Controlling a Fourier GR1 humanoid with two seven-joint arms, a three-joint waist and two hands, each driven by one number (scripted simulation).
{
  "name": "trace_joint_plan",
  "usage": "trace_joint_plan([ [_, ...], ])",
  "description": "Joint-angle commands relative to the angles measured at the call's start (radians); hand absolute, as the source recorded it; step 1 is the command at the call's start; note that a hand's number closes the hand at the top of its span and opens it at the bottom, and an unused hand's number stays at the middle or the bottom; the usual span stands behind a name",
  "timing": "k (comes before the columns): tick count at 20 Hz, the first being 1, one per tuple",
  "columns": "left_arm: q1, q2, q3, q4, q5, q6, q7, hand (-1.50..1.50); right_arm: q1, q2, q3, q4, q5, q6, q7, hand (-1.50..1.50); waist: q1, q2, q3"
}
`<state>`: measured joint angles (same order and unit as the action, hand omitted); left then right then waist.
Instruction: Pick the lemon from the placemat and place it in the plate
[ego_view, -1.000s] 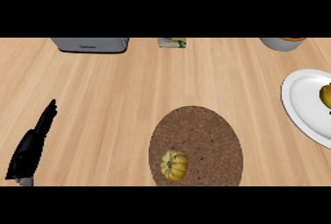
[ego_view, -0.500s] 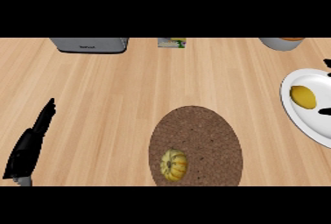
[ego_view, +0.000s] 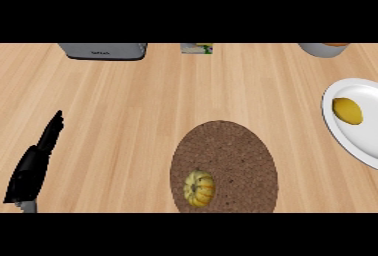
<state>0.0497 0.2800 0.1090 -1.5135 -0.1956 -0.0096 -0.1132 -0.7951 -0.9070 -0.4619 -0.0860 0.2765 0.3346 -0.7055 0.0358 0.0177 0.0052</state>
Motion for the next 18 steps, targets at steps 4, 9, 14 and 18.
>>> trace_joint_plan([
  [4, 0.007, 0.012, 0.015, -0.001, 0.015, -0.017, -0.012, 0.00, 0.076, -0.127, -0.121, 0.039, -0.124, 0.211, -0.016, -1.50, -0.002, 0.009, 0.006],
  [9, 0.009, 0.007, 0.014, 0.011, 0.009, -0.012, -0.010, 0.00, 0.127, -0.144, -0.144, 0.003, -0.148, 0.245, -0.048, -1.50, 0.002, 0.016, 0.011],
  [14, 0.024, -0.018, -0.006, 0.003, -0.010, 0.010, -0.030, 0.00, 0.179, -0.176, -0.153, -0.034, -0.158, 0.266, -0.070, -1.50, -0.002, 0.013, 0.013],
  [18, 0.020, -0.022, -0.002, 0.001, -0.008, 0.016, -0.032, 0.00, 0.214, -0.180, -0.152, -0.052, -0.161, 0.285, -0.072, -1.50, 0.000, 0.011, 0.014],
])
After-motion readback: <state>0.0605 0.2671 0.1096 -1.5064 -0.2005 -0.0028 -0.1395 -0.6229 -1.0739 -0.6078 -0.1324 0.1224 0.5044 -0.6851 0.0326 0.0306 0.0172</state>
